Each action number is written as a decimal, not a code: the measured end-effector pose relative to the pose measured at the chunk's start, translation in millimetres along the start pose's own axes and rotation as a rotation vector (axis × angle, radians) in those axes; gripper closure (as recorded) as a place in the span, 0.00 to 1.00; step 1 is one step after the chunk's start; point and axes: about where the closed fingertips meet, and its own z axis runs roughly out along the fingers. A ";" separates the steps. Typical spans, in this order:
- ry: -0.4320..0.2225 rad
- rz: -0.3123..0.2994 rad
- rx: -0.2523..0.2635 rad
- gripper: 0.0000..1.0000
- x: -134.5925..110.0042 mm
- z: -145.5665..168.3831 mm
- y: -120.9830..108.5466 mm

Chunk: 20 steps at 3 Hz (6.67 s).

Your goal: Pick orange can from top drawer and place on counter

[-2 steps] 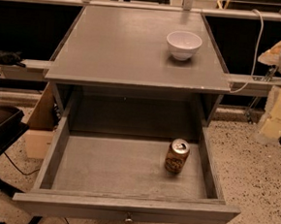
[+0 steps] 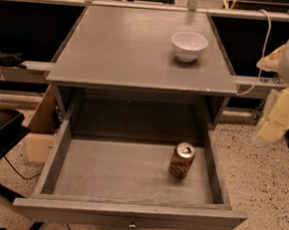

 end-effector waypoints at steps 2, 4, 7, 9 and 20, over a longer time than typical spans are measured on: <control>-0.443 0.066 -0.137 0.00 -10.5 115.9 15.5; -0.856 0.070 -0.142 0.00 -43.6 194.6 34.7; -0.990 0.050 -0.033 0.00 -29.0 251.8 12.9; -0.919 0.070 -0.086 0.14 -28.9 297.3 12.9; -0.901 0.400 0.139 1.00 -456.2 221.2 -243.9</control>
Offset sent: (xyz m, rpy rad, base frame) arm 0.0224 0.0659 -0.1389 0.8671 -0.0047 0.1042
